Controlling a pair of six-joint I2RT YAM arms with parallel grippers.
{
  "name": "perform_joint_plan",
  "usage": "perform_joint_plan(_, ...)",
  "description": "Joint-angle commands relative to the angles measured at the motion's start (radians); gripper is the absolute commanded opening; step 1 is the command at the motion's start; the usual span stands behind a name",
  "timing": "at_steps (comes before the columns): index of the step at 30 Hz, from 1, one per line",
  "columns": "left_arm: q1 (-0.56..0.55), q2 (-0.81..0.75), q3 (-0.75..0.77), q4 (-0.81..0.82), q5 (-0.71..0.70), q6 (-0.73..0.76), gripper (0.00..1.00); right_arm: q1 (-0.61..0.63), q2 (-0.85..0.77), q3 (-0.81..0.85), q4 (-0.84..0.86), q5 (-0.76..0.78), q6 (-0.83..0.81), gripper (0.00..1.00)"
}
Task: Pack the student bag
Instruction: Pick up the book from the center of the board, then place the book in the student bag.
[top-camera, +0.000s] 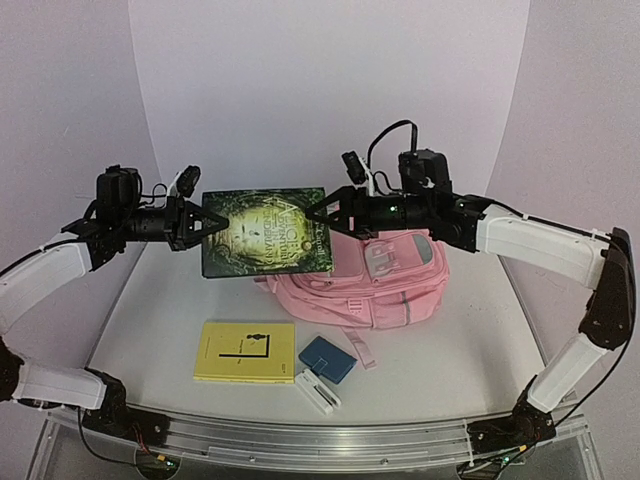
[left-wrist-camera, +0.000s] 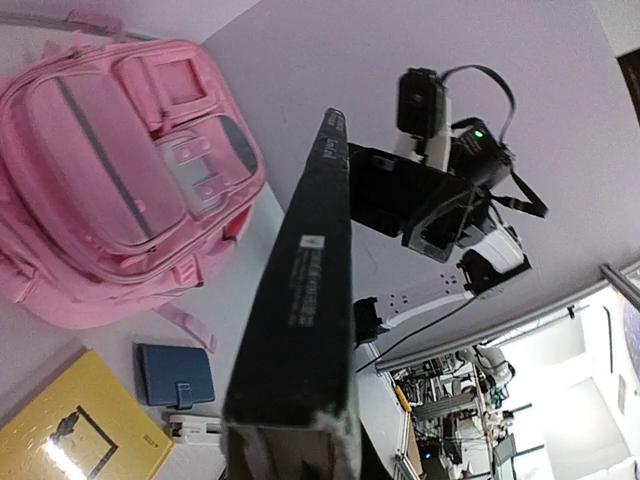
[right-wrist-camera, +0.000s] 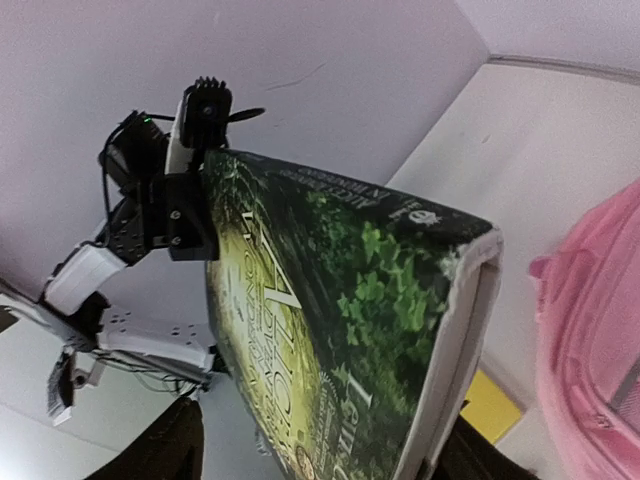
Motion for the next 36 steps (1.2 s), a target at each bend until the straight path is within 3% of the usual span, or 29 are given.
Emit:
perform_joint_plan(1,0.085,0.085,0.058,-0.188,-0.206,-0.002,0.0,-0.009,0.027,0.047,-0.173,0.375,-0.174,0.81)
perform_joint_plan(6,0.217,0.114,0.025,-0.145,-0.217,-0.062,0.0,0.01,0.095,0.106,-0.301,0.683,-0.272,0.92)
perform_joint_plan(11,0.286,0.103,0.022,-0.187,-0.285,-0.055,0.0,0.071,0.216,0.226,-0.407,0.931,-0.326,0.93)
perform_joint_plan(23,0.351,0.027,-0.092,-0.224,-0.339,-0.08,0.0,0.21,0.573,0.537,-0.567,1.213,-0.378,0.94)
perform_joint_plan(32,0.351,-0.021,-0.127,-0.216,-0.272,-0.056,0.0,0.212,0.696,0.582,-0.626,1.322,-0.372,0.83)
perform_joint_plan(34,0.351,-0.023,-0.125,-0.223,-0.26,-0.052,0.0,0.212,0.708,0.576,-0.628,1.387,-0.365,0.73)
perform_joint_plan(36,0.351,-0.019,-0.12,-0.224,-0.246,-0.051,0.0,0.211,0.709,0.574,-0.629,1.42,-0.356,0.54)
